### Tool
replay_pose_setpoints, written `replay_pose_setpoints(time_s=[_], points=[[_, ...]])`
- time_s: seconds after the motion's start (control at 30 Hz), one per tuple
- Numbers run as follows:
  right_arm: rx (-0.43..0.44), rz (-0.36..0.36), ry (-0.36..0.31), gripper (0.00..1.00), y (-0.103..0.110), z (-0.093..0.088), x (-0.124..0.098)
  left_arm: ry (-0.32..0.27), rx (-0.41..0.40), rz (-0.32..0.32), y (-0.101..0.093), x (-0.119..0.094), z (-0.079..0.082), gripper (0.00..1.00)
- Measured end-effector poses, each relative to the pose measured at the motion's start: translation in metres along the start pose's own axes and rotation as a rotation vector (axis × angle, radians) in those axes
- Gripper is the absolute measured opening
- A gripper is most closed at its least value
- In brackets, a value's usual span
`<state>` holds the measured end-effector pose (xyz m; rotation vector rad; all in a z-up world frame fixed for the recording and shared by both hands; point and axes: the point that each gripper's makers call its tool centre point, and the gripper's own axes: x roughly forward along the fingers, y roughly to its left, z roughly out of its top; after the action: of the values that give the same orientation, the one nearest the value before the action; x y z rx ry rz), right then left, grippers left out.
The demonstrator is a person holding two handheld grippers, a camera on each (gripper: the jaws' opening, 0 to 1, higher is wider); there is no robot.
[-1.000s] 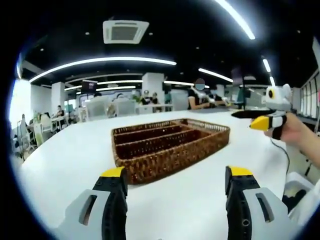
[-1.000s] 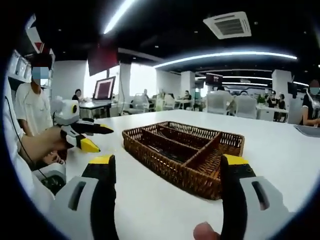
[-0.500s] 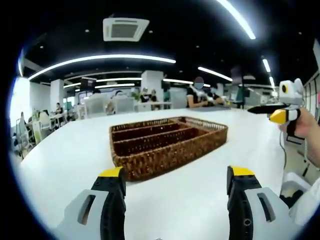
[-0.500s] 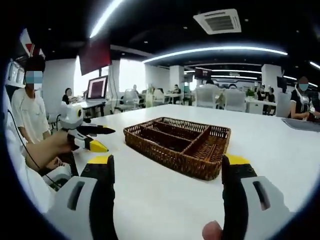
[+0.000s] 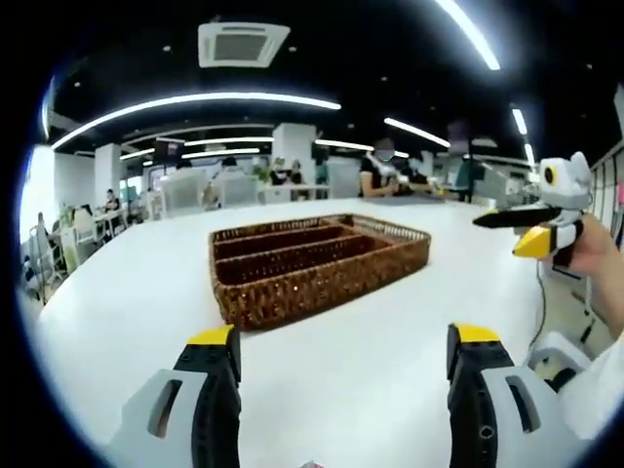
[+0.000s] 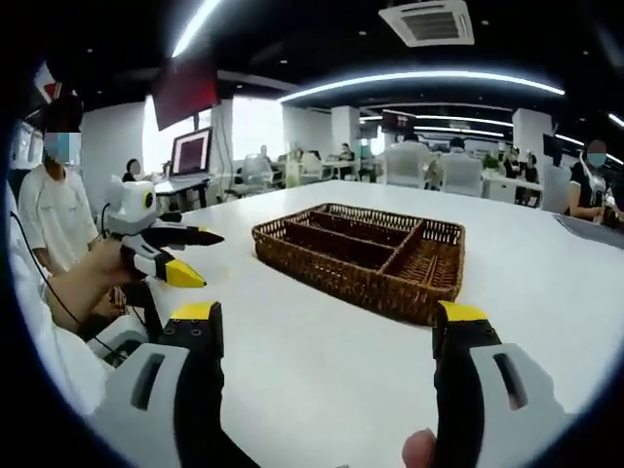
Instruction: Arrange the knives, forks, and spoons in their matching storage slots by inserting each utensil handle-first until every utensil is classified and aligned in the correct compartment
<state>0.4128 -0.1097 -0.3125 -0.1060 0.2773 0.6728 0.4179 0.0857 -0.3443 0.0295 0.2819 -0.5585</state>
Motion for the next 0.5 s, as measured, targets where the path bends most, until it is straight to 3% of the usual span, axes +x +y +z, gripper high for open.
replay_pose_setpoints(time_s=[0.3,0.5], points=[[0.042,0.002,0.046,0.91,0.005,-0.017,0.015,0.037,0.003,0.008,-0.005,-0.009,-0.006,0.9],[0.068,0.003,0.045,0.91,0.011,-0.016,0.014,0.047,0.005,0.014,-0.008,-0.015,-0.001,0.91]])
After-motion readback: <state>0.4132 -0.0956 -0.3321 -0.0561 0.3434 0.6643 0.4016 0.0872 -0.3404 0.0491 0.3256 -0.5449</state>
